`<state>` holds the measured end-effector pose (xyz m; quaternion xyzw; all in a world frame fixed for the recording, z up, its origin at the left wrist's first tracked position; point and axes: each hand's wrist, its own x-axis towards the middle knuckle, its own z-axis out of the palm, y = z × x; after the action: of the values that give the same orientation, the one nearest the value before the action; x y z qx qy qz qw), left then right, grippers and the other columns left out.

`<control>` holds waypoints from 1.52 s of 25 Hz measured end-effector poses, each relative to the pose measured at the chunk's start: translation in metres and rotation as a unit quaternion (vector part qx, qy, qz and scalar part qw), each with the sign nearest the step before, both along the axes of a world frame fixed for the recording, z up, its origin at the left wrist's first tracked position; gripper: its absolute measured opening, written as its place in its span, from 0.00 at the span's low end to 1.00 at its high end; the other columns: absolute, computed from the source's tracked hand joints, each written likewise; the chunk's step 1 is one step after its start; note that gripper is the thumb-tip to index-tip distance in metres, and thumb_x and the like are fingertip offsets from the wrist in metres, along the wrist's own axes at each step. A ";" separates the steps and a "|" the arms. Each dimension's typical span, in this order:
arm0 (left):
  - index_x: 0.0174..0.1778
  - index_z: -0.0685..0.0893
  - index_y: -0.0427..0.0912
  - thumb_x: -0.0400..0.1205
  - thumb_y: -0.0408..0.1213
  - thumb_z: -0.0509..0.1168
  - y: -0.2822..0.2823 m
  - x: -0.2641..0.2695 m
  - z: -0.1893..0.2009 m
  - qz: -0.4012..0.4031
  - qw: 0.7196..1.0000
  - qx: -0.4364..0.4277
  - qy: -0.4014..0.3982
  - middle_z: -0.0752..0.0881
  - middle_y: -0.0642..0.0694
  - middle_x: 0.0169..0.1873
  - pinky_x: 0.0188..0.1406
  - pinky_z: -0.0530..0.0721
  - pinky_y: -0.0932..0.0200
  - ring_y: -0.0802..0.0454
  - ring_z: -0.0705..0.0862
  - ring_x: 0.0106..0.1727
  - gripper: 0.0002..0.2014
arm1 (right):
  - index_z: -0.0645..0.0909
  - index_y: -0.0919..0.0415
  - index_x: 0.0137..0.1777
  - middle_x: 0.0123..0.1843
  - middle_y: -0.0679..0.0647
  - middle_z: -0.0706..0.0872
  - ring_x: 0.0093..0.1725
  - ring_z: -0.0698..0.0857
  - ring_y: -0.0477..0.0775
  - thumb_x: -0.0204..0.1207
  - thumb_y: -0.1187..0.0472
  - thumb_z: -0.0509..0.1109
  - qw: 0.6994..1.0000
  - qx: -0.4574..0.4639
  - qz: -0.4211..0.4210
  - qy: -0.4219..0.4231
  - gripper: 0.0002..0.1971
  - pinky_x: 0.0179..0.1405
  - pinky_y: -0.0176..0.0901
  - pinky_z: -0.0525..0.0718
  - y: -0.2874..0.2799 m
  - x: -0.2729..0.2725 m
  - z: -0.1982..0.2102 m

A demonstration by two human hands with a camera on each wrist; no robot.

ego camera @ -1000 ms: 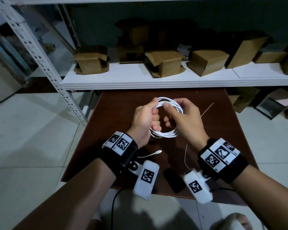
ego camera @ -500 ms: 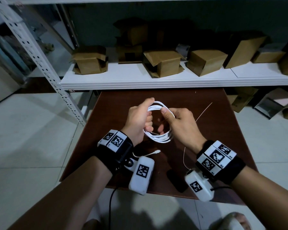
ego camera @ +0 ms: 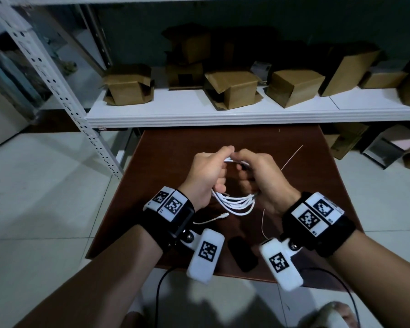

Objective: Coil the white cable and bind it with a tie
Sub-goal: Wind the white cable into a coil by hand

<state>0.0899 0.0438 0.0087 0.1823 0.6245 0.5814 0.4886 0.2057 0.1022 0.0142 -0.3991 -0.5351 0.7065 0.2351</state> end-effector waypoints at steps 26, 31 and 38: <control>0.34 0.77 0.42 0.91 0.58 0.59 -0.005 -0.004 -0.002 -0.117 0.988 0.099 -0.024 0.64 0.51 0.21 0.26 0.75 0.57 0.55 0.65 0.19 0.26 | 0.81 0.61 0.30 0.25 0.52 0.61 0.25 0.56 0.49 0.69 0.67 0.70 0.996 -0.010 -0.067 0.056 0.07 0.30 0.50 0.49 0.011 0.008 0.006; 0.34 0.72 0.43 0.94 0.53 0.56 -0.002 -0.003 -0.004 -0.088 0.988 0.129 -0.002 0.60 0.52 0.23 0.18 0.64 0.62 0.58 0.57 0.19 0.24 | 0.78 0.57 0.30 0.25 0.49 0.62 0.22 0.57 0.48 0.72 0.71 0.69 0.997 -0.005 -0.040 0.067 0.12 0.27 0.46 0.50 0.014 0.008 0.006; 0.28 0.72 0.44 0.91 0.54 0.61 -0.001 -0.010 -0.010 -0.163 0.960 0.050 0.221 0.65 0.50 0.19 0.17 0.60 0.67 0.57 0.59 0.16 0.27 | 0.84 0.58 0.37 0.29 0.51 0.86 0.28 0.82 0.49 0.59 0.58 0.77 0.945 0.264 0.052 -0.185 0.08 0.31 0.45 0.78 0.021 0.014 -0.002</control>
<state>0.0794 0.0426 -0.0008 0.4295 0.6491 0.4696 0.4168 0.2200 0.1232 0.0126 -0.4177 -0.7568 0.4647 0.1918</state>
